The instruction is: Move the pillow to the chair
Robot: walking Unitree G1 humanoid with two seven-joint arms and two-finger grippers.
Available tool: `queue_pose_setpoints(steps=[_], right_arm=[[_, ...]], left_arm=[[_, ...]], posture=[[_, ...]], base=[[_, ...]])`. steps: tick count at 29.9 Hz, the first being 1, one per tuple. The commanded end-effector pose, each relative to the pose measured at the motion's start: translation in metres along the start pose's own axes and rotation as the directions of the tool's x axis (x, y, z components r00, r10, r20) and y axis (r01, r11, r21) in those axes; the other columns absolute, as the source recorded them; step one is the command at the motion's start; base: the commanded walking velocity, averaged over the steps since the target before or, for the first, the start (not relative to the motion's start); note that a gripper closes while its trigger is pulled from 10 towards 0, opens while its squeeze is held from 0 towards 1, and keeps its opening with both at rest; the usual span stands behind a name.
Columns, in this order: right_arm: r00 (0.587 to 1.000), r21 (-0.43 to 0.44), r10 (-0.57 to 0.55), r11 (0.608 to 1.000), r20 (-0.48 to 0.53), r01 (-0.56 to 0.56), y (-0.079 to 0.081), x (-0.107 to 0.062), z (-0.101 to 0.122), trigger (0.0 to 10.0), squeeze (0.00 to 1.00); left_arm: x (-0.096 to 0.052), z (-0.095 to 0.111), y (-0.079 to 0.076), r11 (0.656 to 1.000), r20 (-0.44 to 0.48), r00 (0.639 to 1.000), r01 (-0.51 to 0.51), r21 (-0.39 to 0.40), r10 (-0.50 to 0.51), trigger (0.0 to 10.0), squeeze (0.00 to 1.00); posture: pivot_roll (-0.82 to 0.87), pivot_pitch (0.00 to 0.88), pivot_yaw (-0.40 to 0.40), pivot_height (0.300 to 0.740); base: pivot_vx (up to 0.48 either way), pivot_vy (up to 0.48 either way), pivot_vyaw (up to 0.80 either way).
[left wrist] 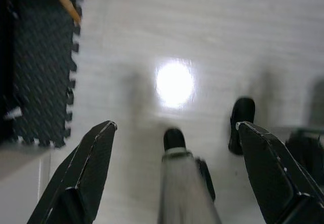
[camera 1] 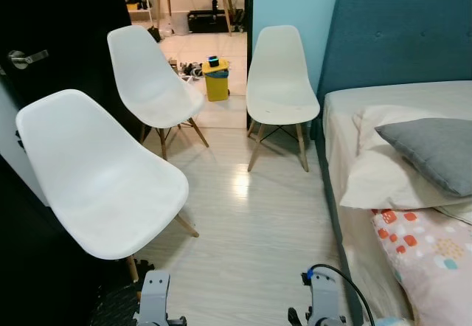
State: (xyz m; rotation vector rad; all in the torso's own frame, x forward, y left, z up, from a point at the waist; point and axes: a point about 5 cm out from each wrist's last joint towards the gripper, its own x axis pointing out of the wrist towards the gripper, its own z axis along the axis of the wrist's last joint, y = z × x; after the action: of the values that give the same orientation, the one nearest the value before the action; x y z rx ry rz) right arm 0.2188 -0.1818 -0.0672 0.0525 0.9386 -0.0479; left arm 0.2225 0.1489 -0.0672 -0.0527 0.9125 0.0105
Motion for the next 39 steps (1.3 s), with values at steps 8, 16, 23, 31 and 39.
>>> queue_pose_setpoints(steps=[8, 16, 23, 31, 39], right_arm=[[1.0, -0.159, 0.01, 0.987, 0.015, -0.008, -0.005, 0.0, 0.006, 10.0, 0.0], [0.996, -0.317, -0.04, 0.946, 0.081, 0.064, -0.038, -0.004, 0.032, 10.0, 0.0], [0.988, -0.271, -0.106, 0.954, 0.109, 0.132, -0.06, -0.009, 0.044, 10.0, 0.0], [0.99, -0.099, -0.072, 0.992, 0.118, 0.084, -0.039, -0.004, 0.035, 10.0, 0.0], [0.956, -0.141, 0.061, 0.99, 0.288, -0.021, -0.018, -0.005, 0.066, 10.0, 0.0]], left_arm=[[-0.002, 0.002, 0.016, 0.996, 0.047, 0.995, -0.087, -0.012, 0.088, 10.0, 0.0], [-0.004, 0.002, 0.032, 0.988, 0.087, 0.986, -0.137, -0.071, 0.143, 10.0, 0.0], [-0.007, -0.008, 0.042, 0.986, 0.092, 0.983, -0.156, -0.053, 0.161, 10.0, 0.0], [-0.009, -0.013, 0.044, 0.996, 0.106, 0.991, -0.084, 0.011, 0.082, 10.0, 0.0], [-0.009, 0.023, 0.047, 0.997, 0.271, 0.959, -0.075, -0.03, 0.08, 10.0, 0.0]], posture=[[0.0, 0.0, -0.003, 0.74], [0.02, 0.0, -0.057, 0.74], [0.03, 0.009, -0.053, 0.74], [0.03, 0.027, -0.013, 0.74], [0.02, 0.036, -0.014, 0.74]], base=[[0.0, 0.0, 0.0], [0.0, 0.0, 0.0], [0.0, 0.0, 0.0], [0.0, 0.0, 0.0], [0.146, 0.0, 0.0]])
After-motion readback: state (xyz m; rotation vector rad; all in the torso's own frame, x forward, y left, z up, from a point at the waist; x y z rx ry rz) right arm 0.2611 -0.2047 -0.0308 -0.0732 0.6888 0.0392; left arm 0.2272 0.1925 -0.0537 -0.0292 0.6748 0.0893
